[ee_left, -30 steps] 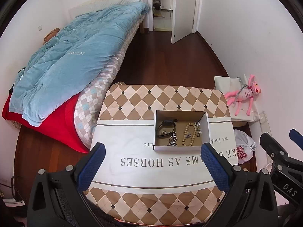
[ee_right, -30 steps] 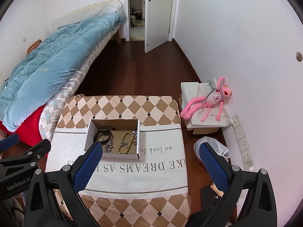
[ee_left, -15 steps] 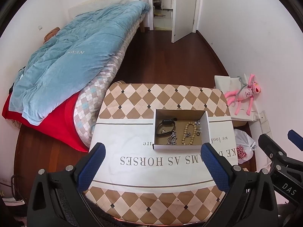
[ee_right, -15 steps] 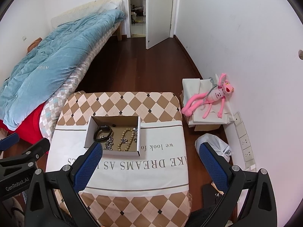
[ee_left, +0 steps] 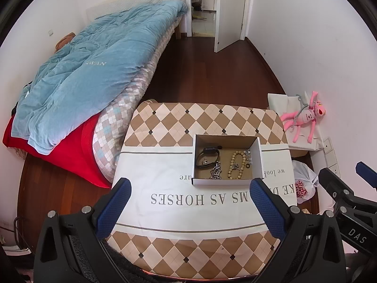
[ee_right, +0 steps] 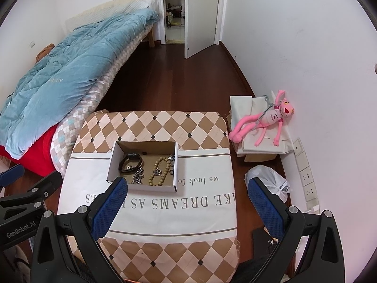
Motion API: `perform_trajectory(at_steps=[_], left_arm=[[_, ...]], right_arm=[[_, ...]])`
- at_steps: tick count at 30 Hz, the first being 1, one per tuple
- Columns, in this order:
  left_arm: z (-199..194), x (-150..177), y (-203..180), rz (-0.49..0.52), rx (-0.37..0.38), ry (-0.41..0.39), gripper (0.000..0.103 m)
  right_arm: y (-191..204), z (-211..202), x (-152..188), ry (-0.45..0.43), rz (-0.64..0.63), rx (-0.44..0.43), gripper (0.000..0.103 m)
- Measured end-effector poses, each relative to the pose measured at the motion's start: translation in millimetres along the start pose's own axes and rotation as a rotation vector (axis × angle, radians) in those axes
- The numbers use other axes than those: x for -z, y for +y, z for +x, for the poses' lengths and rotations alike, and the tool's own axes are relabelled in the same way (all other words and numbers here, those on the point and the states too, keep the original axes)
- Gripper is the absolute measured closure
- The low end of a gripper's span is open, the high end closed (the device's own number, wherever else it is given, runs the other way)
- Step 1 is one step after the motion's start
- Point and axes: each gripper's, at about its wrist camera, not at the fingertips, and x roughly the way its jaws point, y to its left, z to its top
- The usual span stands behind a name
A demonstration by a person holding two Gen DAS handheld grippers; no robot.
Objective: Organize jewelry
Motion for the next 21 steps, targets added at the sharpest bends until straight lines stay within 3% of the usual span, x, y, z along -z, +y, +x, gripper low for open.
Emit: perform_trajectory(at_steps=[21], left_arm=[[0.6,1.1,2.2,-0.001,-0.004,0.004,0.0]], right_arm=[[3.9,5.3,0.3,0.018,-0.009,0.002,0.0]])
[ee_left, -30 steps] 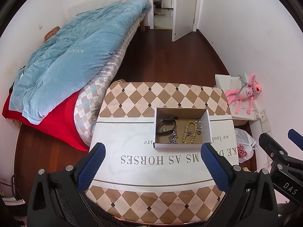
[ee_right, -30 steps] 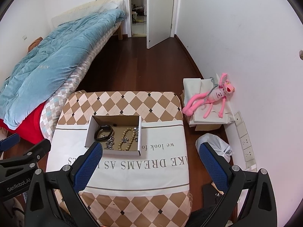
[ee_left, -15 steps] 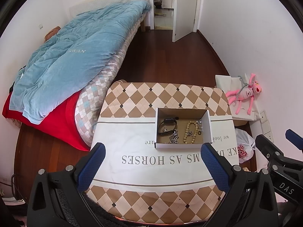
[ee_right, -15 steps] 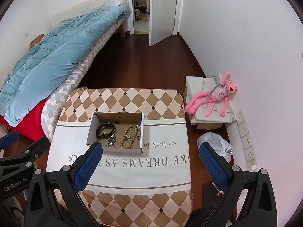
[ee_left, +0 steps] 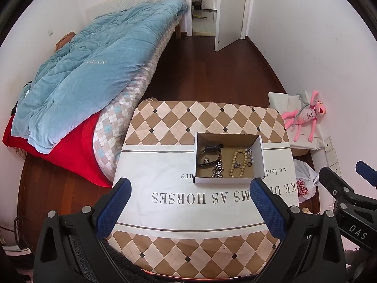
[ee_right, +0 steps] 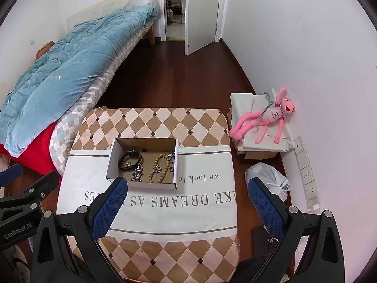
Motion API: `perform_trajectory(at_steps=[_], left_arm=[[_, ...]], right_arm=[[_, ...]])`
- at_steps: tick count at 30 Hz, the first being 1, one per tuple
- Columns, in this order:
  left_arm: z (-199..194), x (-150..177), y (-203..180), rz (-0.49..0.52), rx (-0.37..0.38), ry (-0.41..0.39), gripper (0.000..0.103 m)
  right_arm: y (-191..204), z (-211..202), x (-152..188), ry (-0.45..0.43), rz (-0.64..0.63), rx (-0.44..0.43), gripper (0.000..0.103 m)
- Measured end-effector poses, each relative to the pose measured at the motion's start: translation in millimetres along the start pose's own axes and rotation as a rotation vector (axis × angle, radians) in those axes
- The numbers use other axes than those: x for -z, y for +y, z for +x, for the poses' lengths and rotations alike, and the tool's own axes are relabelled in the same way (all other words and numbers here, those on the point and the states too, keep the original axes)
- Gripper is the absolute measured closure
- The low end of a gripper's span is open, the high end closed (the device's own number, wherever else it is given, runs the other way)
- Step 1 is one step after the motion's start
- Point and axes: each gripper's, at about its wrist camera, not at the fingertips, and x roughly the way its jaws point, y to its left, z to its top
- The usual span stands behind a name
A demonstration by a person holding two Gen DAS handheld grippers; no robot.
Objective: Organize jewelry
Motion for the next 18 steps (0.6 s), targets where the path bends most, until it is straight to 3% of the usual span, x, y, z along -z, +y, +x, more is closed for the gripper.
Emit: perform_trajectory(at_steps=[18], left_arm=[[4.0,1.2,1.7,-0.003,0.004,0.009,0.0]], right_arm=[[-0.1,4.4,2.7,0.005,-0.006,0.0,0.0]])
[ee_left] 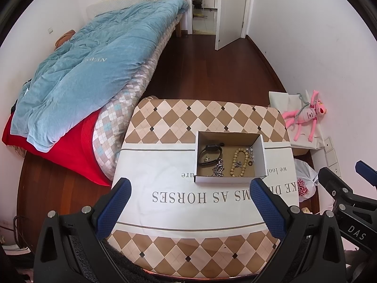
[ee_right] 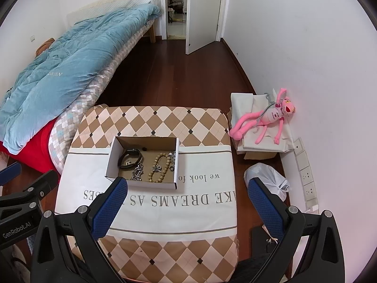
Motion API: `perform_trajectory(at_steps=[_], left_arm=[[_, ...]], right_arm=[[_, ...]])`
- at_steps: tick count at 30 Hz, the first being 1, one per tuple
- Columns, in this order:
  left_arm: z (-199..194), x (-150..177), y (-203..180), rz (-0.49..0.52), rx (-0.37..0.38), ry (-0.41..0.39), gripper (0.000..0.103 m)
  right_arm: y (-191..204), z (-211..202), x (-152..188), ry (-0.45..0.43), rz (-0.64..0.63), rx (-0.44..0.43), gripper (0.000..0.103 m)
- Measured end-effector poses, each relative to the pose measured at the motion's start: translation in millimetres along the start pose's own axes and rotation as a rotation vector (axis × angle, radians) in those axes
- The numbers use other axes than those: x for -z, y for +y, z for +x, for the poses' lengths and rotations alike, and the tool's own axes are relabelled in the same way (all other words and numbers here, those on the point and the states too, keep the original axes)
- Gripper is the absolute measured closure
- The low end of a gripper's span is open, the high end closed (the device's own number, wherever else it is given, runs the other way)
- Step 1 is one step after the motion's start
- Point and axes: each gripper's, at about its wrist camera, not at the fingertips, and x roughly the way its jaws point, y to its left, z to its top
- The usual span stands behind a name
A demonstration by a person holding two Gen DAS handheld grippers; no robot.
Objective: Organize jewelry
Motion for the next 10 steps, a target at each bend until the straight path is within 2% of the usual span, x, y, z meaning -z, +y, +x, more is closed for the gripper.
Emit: perform_trajectory(at_steps=[10], left_arm=[[-1.2,2.1,-0.1,-0.003,0.015,-0.006,0.0]], right_arm=[[-2.8,2.1,1.5,0.004,-0.002,0.001,0.0]])
